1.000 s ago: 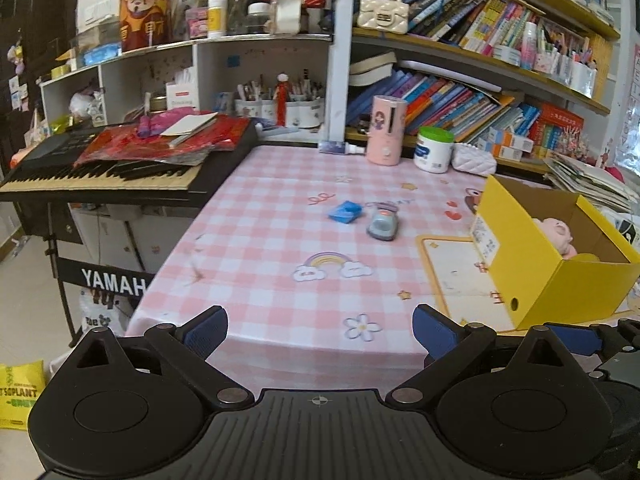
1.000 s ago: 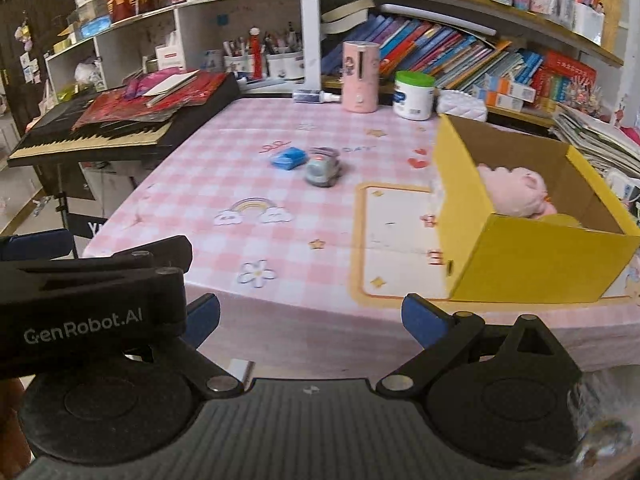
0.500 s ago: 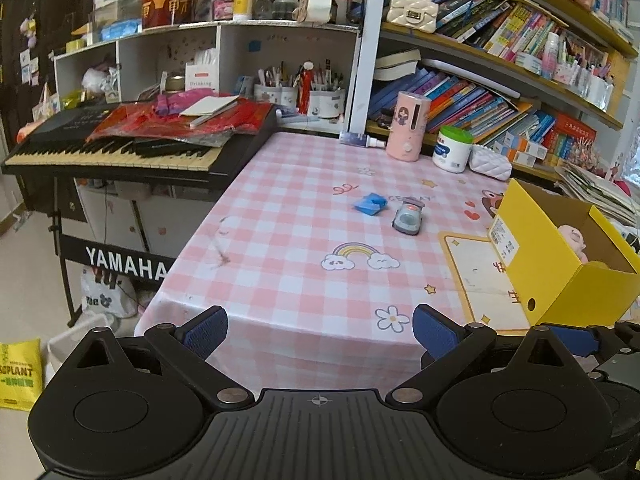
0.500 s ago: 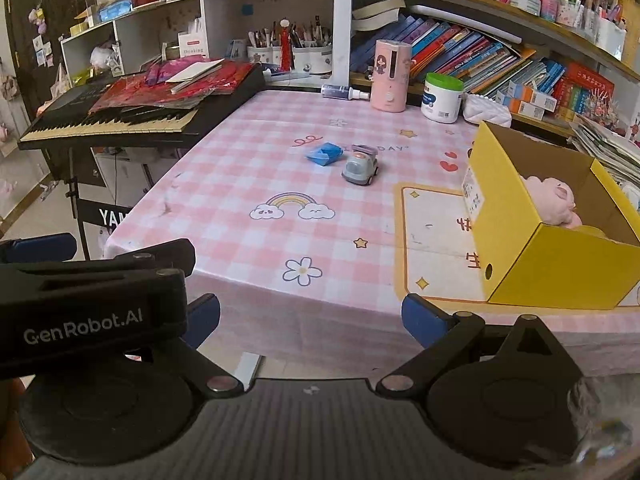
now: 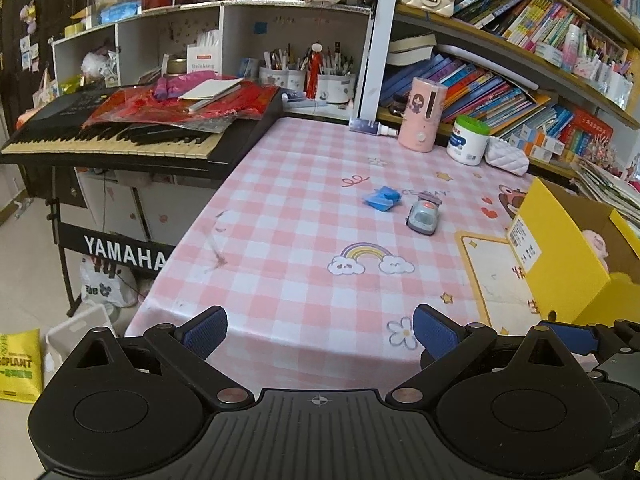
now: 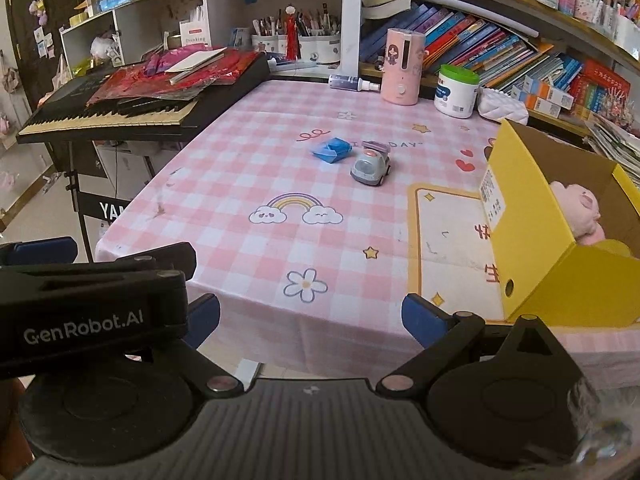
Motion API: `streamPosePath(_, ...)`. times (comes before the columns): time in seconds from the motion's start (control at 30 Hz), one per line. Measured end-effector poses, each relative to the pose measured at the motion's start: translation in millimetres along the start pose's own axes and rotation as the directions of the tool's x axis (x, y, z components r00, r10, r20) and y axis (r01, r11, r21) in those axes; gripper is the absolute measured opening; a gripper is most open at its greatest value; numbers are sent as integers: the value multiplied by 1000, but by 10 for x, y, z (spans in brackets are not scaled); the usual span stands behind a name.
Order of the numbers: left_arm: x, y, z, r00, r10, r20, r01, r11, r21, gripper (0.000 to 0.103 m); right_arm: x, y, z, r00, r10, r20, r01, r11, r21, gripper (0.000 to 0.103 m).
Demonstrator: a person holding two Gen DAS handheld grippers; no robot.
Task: Organize objects
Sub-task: 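Move the right tool toward the small grey toy car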
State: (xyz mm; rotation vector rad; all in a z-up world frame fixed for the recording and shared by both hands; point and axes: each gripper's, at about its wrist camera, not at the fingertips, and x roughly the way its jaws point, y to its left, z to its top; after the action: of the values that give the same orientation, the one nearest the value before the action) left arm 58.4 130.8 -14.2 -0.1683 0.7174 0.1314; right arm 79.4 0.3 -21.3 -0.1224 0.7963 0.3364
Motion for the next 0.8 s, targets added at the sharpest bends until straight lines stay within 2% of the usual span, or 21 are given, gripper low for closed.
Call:
streamPosePath(0.5, 828, -270, 557, 999, -2, -38, 2, 1000, 5, 101, 719, -425, 654, 1000, 1, -14, -2, 1000, -18, 96)
streamPosePath(0.67, 981, -284, 720, 999, 35, -20, -35, 999, -12, 101, 952, -589, 818, 1000, -3, -17, 3, 1000, -15, 95)
streamPosePath(0.8, 1109, -217, 809, 998, 64, -26, -65, 996, -59, 101, 1170, -700, 922, 999, -15, -31, 14, 1000, -16, 90)
